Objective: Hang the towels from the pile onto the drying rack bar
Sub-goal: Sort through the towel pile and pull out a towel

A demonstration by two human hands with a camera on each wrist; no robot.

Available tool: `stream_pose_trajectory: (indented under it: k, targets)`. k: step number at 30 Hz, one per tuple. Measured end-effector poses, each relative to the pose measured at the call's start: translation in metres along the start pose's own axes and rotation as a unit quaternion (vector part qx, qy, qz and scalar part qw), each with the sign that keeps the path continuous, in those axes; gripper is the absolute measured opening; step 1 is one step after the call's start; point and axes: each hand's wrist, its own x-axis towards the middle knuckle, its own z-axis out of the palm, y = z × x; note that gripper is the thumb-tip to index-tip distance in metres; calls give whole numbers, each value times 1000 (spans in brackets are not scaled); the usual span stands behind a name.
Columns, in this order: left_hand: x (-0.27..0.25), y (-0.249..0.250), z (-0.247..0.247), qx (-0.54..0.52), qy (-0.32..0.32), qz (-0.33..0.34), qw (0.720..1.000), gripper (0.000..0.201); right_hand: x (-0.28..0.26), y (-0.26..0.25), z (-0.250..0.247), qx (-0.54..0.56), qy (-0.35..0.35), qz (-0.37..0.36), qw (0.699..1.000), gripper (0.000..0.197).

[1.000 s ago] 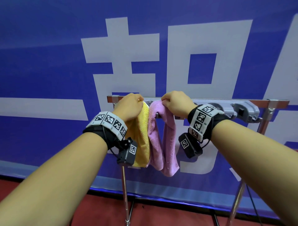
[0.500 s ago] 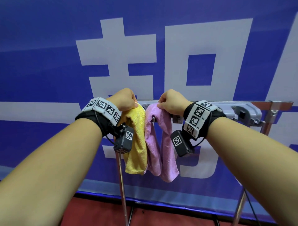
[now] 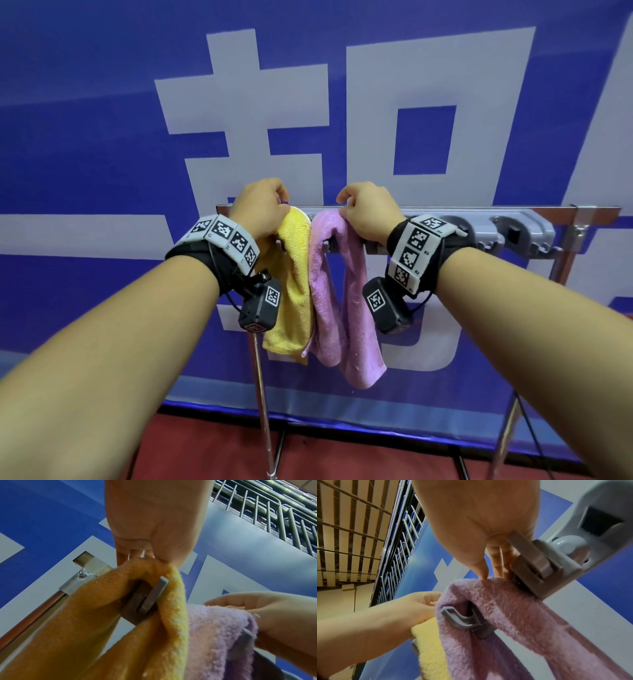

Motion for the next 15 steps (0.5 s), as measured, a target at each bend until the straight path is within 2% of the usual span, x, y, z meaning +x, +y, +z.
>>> stream_pose_trajectory:
  k: [5, 9, 11, 15]
  targets:
    - [-22, 11, -4, 28, -10, 27, 999, 17, -27, -13, -9, -12, -23, -14, 1000, 26]
    - [-51, 25, -16, 60, -40, 16, 997, 11, -59, -22, -27, -39, -36, -27, 998, 30]
    - [-69, 30, -25, 74, -65, 7, 995, 15, -79, -26, -37, -45, -39, -32, 998, 32]
    - [-106, 44, -37, 84, -69, 14, 994, 20, -117, -29, -58, -46, -46, -26, 998, 32]
